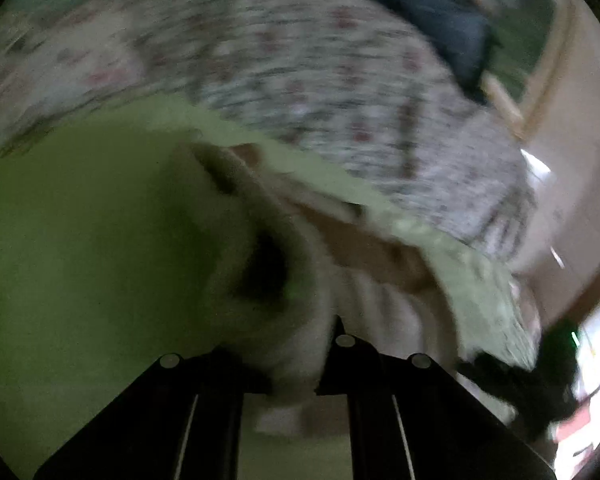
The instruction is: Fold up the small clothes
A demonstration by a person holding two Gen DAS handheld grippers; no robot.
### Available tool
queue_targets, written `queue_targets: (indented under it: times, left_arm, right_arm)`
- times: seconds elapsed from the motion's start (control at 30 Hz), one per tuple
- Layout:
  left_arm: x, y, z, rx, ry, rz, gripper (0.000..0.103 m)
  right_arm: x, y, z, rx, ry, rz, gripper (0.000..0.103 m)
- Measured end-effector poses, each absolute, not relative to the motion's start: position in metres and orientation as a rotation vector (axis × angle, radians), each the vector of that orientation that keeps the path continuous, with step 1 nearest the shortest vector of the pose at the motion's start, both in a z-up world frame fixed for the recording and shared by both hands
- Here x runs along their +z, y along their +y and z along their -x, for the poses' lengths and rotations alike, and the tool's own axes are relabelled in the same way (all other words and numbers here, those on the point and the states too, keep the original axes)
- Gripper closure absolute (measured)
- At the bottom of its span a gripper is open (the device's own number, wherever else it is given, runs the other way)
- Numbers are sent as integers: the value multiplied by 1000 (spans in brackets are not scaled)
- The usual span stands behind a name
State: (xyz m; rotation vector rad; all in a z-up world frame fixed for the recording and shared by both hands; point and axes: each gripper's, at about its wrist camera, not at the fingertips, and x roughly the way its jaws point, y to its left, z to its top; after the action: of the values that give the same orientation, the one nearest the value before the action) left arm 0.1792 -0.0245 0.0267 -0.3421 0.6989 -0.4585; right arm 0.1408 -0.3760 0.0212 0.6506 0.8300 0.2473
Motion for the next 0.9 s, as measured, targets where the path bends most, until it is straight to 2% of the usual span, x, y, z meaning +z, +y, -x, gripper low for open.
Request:
queue_targets:
  times: [0.1, 0.27, 0.43, 0.53, 0.67, 0.73, 0.77, 0.8, 0.9]
  left_arm:
    - [29, -69, -172, -535, 702, 248, 95]
    - [1, -106, -179, -568, 787, 195, 95]
    - [-13, -114, -182, -578, 814, 171, 95]
    - [-15, -116, -182, -579, 816, 151, 95]
    - [-14, -123, -182, -579, 822, 105, 95]
    - [-13, -123, -179, -580, 819, 90, 95]
    - [-12, -121, -176, -578, 814, 84, 95]
    - [-9, -121, -174, -585, 808, 83, 95]
    - [5, -125, -168, -641, 797, 107, 95]
  right_arm:
    - [27, -382, -160, 311, 851, -684, 37]
    - [27, -378, -201, 435, 893, -755, 37]
    - [20, -344, -261, 592, 993, -753, 20]
    - [12, -314, -293, 622, 1056, -701, 19]
    - [18, -278, -325, 664, 1029, -648, 21]
    - [19, -271, -337, 625, 1022, -608, 45]
    - [18, -270, -343, 604, 1036, -592, 72]
    - [18, -271, -348, 590, 1050, -592, 84]
    - [36, -286, -336, 600, 984, -599, 87]
